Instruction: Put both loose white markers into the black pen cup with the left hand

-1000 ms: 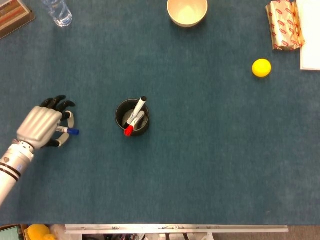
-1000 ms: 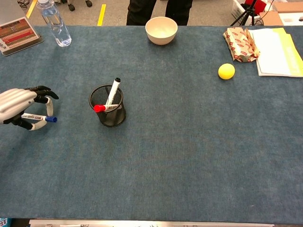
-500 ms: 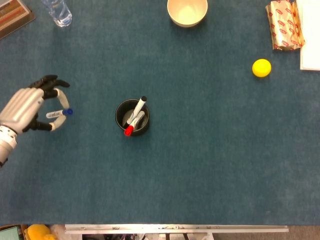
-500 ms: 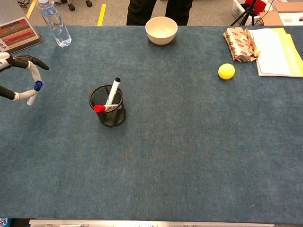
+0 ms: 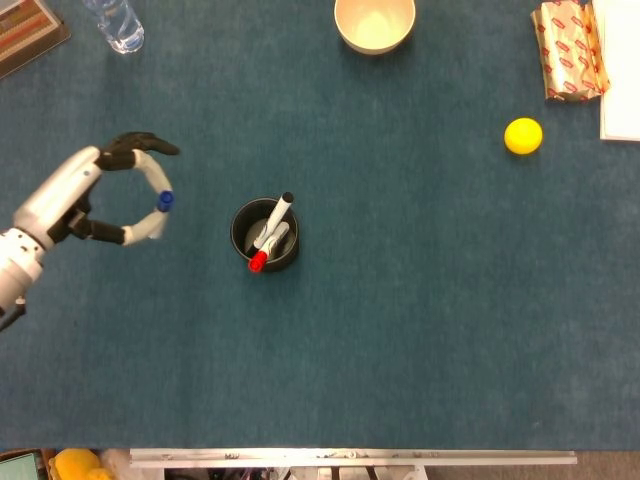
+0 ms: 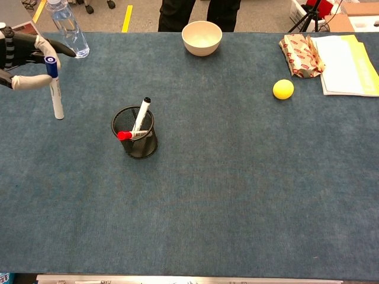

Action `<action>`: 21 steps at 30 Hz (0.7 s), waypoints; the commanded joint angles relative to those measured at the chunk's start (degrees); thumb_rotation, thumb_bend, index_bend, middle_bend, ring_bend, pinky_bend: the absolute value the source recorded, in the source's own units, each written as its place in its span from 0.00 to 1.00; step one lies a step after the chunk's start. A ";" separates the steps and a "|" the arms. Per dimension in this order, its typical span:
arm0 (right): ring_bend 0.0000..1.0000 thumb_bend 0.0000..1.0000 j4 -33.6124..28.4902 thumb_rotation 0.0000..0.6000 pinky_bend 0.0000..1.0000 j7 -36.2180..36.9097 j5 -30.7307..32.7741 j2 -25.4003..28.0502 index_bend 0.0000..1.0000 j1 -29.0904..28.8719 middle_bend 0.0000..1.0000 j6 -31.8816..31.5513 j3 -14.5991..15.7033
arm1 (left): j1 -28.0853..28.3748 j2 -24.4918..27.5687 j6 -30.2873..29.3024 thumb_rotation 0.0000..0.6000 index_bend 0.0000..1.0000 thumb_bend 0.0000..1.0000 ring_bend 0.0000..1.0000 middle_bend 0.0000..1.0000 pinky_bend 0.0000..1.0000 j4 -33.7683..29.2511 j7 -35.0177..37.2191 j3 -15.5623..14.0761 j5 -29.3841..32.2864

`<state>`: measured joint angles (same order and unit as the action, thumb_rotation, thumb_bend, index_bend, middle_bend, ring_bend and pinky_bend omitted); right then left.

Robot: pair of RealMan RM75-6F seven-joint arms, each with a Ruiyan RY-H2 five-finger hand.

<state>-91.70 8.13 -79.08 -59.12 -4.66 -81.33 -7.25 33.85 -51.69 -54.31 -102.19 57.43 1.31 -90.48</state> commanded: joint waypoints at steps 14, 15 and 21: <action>0.16 0.13 1.02 1.00 0.32 0.72 0.66 -0.08 0.21 0.38 0.30 0.21 0.13 | 4.79 -6.69 4.51 1.00 0.58 0.32 0.09 0.21 0.16 -3.78 -7.33 3.44 5.24; 0.16 0.13 1.09 1.00 0.32 0.78 0.71 -0.08 0.21 0.41 0.30 0.24 0.14 | 5.05 -7.26 4.81 1.00 0.58 0.32 0.09 0.21 0.16 -3.77 -7.94 3.68 5.85; 0.16 0.13 1.56 1.00 0.32 1.23 1.13 0.01 0.21 0.73 0.30 0.15 0.10 | 6.70 -10.61 6.99 1.00 0.58 0.32 0.09 0.21 0.16 -3.72 -11.79 5.04 9.79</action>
<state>-90.17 9.33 -77.97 -59.13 -3.96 -81.17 -7.14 40.05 -61.51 -47.90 -105.93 46.46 5.90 -81.56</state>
